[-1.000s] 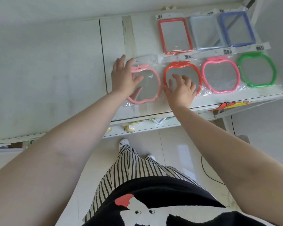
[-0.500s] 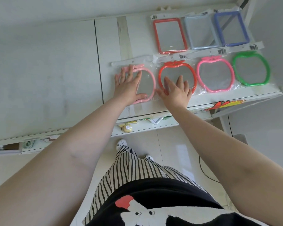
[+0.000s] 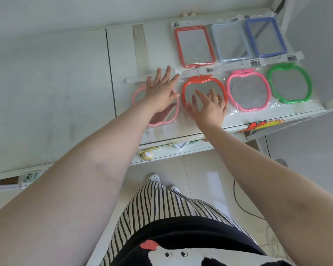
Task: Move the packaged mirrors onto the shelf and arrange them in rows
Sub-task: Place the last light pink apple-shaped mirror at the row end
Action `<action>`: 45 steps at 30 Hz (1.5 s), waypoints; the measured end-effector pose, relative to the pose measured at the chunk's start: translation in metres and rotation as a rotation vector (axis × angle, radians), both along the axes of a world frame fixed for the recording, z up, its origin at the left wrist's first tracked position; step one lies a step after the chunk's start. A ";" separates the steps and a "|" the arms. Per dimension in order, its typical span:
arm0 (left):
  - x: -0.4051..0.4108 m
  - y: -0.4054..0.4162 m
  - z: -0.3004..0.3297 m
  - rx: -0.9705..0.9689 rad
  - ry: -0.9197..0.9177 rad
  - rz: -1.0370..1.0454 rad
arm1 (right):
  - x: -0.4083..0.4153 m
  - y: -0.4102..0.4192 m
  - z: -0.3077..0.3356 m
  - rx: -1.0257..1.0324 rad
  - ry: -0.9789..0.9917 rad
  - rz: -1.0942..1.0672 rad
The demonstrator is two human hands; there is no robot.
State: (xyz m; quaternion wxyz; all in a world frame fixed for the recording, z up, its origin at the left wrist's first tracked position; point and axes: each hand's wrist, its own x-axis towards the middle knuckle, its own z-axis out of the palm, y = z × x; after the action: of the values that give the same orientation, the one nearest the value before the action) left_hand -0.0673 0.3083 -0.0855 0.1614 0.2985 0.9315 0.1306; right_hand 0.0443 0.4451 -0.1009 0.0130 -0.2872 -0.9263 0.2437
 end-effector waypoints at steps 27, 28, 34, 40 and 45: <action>0.061 0.227 0.012 0.038 -0.012 -0.050 | 0.038 0.290 0.018 0.144 -0.162 -0.066; 0.056 0.237 0.012 0.017 -0.004 -0.045 | 0.031 0.299 0.019 0.160 -0.181 -0.019; 0.037 0.267 -0.004 -0.093 -0.008 0.023 | -0.014 0.329 0.019 0.205 -0.290 0.207; 0.034 0.275 -0.010 -0.136 0.010 0.051 | -0.031 0.340 0.007 0.222 -0.352 0.303; 0.036 0.275 -0.008 -0.149 0.032 0.065 | -0.029 0.338 0.006 0.224 -0.330 0.313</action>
State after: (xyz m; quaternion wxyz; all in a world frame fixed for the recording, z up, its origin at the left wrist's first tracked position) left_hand -0.0310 0.5831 -0.0932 0.1638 0.2572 0.9504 0.0611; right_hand 0.0155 0.7836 -0.0953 -0.1447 -0.1729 -0.9702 0.0885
